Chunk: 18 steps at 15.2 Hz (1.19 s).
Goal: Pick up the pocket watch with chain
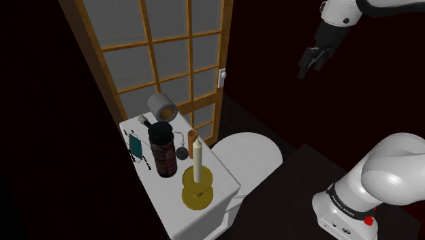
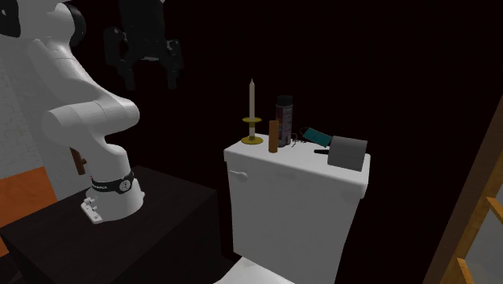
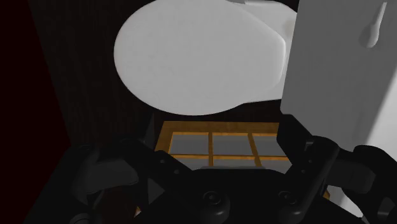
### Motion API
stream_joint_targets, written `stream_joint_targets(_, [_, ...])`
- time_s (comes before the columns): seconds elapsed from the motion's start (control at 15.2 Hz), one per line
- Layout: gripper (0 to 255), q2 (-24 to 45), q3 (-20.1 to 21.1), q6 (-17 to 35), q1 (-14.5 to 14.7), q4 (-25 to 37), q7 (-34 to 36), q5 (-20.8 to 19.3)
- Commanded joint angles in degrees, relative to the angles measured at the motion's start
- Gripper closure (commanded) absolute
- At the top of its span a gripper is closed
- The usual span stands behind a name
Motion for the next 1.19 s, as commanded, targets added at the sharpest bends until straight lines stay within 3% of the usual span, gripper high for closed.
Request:
stream_joint_targets(0.0, [0,0.00,0.00,0.00,0.00,0.00,0.00,0.00])
stream_joint_targets(0.53, [0,5.11,13.28,1.45,0.62,0.73,19.19,4.89])
stream_joint_targets(1.12, [0,19.46,27.56,3.15,-0.53,9.27,41.41,6.36])
